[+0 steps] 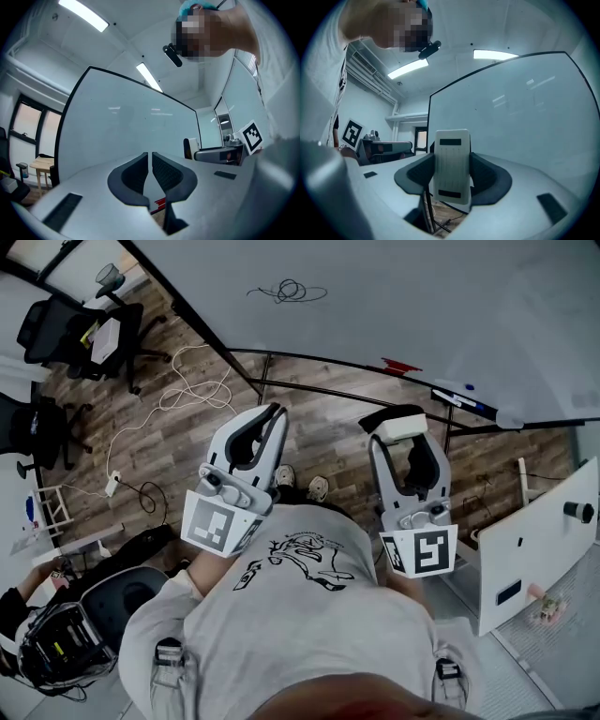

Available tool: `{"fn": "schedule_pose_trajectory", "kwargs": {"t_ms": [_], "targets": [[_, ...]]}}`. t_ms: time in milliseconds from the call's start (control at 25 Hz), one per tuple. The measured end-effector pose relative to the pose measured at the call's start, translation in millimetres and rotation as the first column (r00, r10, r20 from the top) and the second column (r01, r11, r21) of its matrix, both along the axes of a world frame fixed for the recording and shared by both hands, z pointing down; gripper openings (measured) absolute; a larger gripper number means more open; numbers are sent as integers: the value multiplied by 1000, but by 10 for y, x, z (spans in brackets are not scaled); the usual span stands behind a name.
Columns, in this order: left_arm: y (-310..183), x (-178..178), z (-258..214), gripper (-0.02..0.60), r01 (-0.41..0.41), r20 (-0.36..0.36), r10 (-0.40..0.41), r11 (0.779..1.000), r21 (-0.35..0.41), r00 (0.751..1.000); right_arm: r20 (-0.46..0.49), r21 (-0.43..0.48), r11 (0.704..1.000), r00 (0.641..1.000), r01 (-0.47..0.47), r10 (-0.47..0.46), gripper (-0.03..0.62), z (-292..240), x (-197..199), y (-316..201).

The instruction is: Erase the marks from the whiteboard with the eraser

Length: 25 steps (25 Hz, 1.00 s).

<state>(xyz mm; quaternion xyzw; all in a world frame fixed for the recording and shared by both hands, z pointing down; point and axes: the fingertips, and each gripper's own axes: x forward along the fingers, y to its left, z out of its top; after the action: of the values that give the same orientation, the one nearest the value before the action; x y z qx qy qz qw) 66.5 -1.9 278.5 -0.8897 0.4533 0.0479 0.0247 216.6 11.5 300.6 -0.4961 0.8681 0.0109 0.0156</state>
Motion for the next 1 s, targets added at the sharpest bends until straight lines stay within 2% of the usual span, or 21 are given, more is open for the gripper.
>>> {"fn": "schedule_pose_trajectory", "kwargs": {"t_ms": [400, 800, 1000], "targets": [[-362, -385, 7, 43, 19, -16, -19, 1000, 10, 1000, -32, 8, 1000, 999, 29, -29, 239, -28, -429, -351], [-847, -999, -61, 43, -23, -33, 24, 999, 40, 999, -62, 41, 999, 998, -4, 7, 239, -126, -1078, -854], [-1039, -1142, -65, 41, -73, -35, 75, 996, 46, 997, -79, 42, 998, 995, -55, 58, 239, -114, -1251, -995]]}}
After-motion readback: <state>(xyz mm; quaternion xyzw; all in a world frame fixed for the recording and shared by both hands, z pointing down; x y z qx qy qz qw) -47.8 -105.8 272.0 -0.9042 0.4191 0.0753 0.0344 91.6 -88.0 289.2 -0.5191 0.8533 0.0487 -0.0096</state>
